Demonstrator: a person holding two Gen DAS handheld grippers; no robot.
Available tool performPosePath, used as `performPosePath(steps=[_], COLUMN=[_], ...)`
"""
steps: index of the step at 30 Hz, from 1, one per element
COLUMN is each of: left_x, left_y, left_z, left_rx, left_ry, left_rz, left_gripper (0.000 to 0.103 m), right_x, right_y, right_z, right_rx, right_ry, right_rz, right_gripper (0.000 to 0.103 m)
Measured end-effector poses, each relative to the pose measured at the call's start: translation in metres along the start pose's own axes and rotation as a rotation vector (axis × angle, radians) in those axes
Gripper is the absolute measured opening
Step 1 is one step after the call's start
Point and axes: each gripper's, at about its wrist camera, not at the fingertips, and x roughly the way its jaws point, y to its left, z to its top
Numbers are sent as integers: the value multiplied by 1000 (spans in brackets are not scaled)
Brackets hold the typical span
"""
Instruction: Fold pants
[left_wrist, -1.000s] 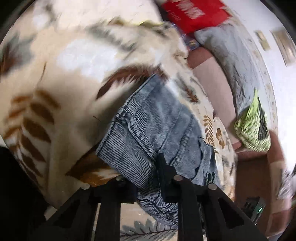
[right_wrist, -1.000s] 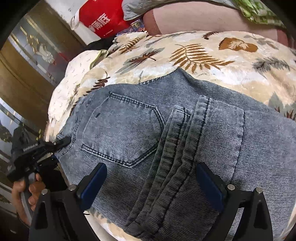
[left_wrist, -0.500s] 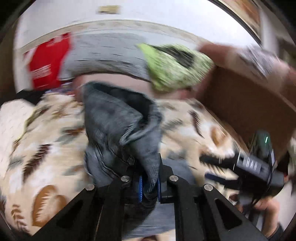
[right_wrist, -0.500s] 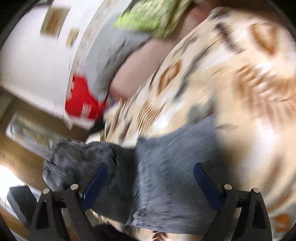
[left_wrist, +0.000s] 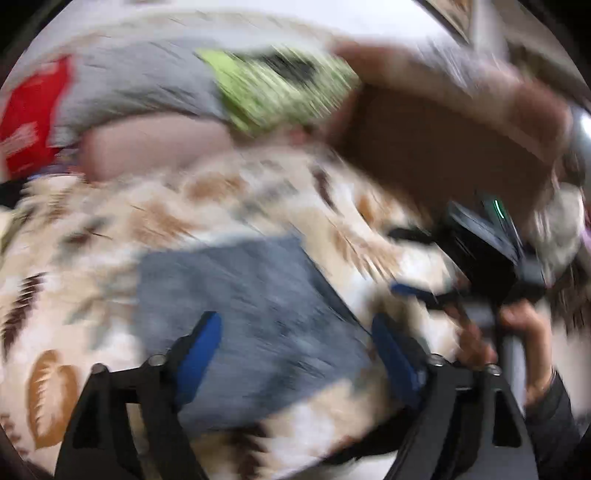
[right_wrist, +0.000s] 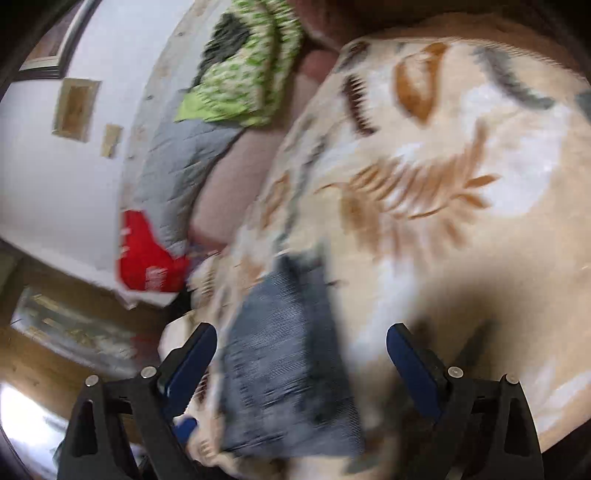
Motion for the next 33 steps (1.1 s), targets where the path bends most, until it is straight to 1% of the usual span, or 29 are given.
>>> performPosePath(steps=[1,2,3,4,5,6,8,9,10,11,12,13,15,16,17,18,20,21,23,25,26,27,28,29,31,32,33], left_x=[-4,-4,3,10,16,22,32,36,48,57,64,64,60,56,61,64,67,68,65,66,67,67,68,68,68,68,69], left_y=[18,34,53,69,81,92,97,94,88,86,82,84,87,88,89,89,90,91,90,90,90,89,90,90,90,91,91], left_z=[2,1,0,-4,-9,-16,-24,-27,-32,-39,-48,-49,-46,-46,-45,-46,-48,-49,-50,-50,-50,-51,-51,-51,-52,-52,-52], left_rx=[-30,-61,-103,-147,-187,-219,-238,-235,-224,-208,-197,-203,-226,-232,-232,-233,-244,-245,-243,-240,-235,-232,-233,-235,-243,-245,-247], left_ry=[-19,-19,15,54,80,104,127,136,163,206,236,227,211,203,200,208,208,205,204,204,205,204,203,206,208,208,207], left_rz=[53,113,175,215,228,227,218,210,207,212,229,230,210,204,202,200,197,197,195,198,201,204,204,205,202,200,200], left_gripper=[87,87,87,87,87,87,87,87,87,87,87,87,87,87,87,87,87,87,87,87,87,87,88,88,89,89,89], right_x=[1,3,7,11,16,22,33,41,48,46,40,35,25,20,18,18,27,35,44,48,49,49,50,52,55,56,57], right_y=[13,23,39,47,52,54,38,16,-8,-23,-27,-22,-3,7,11,14,13,5,-1,-7,-6,-3,-2,-1,2,5,8], right_z=[-5,-9,-16,-22,-27,-33,-43,-50,-56,-59,-57,-55,-50,-49,-48,-47,-47,-48,-49,-46,-45,-43,-41,-41,-42,-43,-45], right_rx=[-9,-26,-52,-58,-56,-55,-25,32,104,157,183,177,106,77,76,78,81,114,134,157,150,126,114,97,60,46,40], right_ry=[35,62,102,135,161,177,192,214,231,214,196,197,171,168,169,165,183,205,228,226,226,231,239,250,268,275,283], right_rz=[76,120,180,218,230,205,98,15,-37,-23,-3,-6,-35,-17,-3,-10,-57,-76,-107,-119,-127,-152,-169,-187,-221,-229,-232], right_gripper=[95,95,95,95,95,95,95,94,90,77,77,77,77,77,77,77,77,77,75,68,51,30,24,20,20,20,24])
